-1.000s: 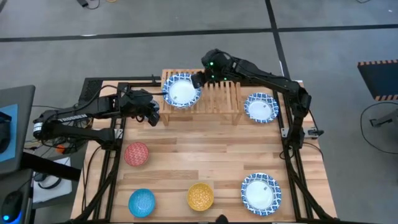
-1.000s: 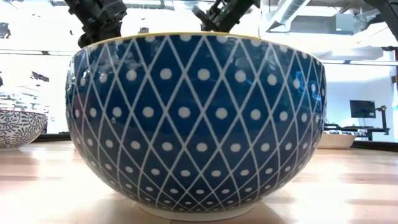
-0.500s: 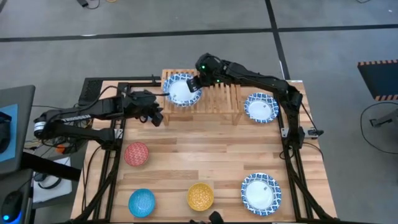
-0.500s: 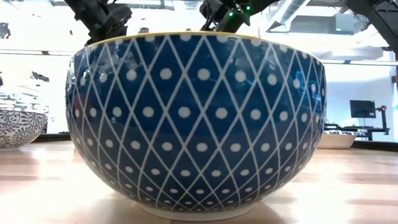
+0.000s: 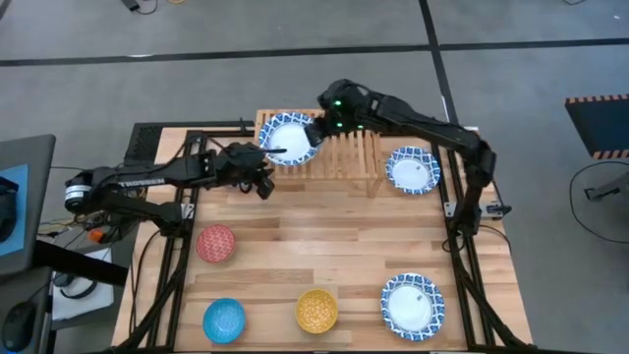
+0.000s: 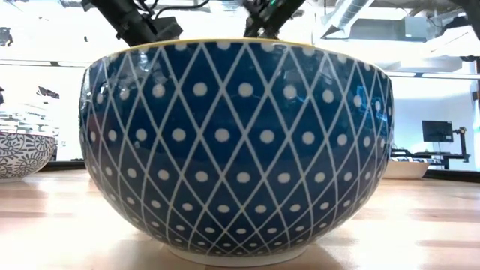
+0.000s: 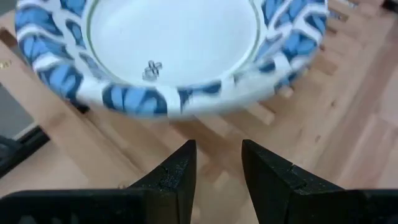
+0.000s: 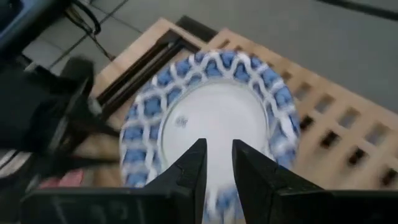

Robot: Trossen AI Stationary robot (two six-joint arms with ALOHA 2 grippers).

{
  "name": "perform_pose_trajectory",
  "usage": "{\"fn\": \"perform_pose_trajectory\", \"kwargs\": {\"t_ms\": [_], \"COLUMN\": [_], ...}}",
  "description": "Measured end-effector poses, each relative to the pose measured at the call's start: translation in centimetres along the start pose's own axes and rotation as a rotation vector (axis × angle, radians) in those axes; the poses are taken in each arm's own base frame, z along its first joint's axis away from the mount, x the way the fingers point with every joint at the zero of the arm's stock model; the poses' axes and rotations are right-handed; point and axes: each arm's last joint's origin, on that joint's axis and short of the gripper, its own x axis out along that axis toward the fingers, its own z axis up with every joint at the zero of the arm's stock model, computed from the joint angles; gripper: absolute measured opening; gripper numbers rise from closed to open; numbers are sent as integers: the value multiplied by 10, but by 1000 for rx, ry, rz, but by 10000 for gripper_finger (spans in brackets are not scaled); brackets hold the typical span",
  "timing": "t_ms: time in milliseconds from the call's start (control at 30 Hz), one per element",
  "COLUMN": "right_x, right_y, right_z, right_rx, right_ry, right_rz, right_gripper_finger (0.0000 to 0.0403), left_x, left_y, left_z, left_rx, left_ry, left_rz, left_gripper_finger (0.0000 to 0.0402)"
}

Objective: Place and stack bowls onto a shelf
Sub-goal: Stack the white bowl on top of the white bowl on the shelf, then stack the white bowl on top of the stacked white bowls on the shelf

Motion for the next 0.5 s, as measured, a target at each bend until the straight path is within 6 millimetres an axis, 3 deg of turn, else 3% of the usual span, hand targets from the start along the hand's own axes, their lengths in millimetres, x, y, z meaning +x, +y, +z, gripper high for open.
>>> {"fn": "perform_pose_trajectory", "kwargs": {"t_ms": [267, 500], "right_x": [-73, -104], "right_y": [9, 18], "right_z": [-26, -79], "right_rx": [-82, -200], "right_ry": [134, 312], "right_rz": [-164, -367], "right_gripper_finger": [109, 109], "left_x": [3, -10], "left_y": [23, 29], "left_z": [8, 6], "left_rx": [1, -15], "left_ry": [-24, 10], "left_rz": [63, 19], "left_gripper_finger": [114, 114]}}
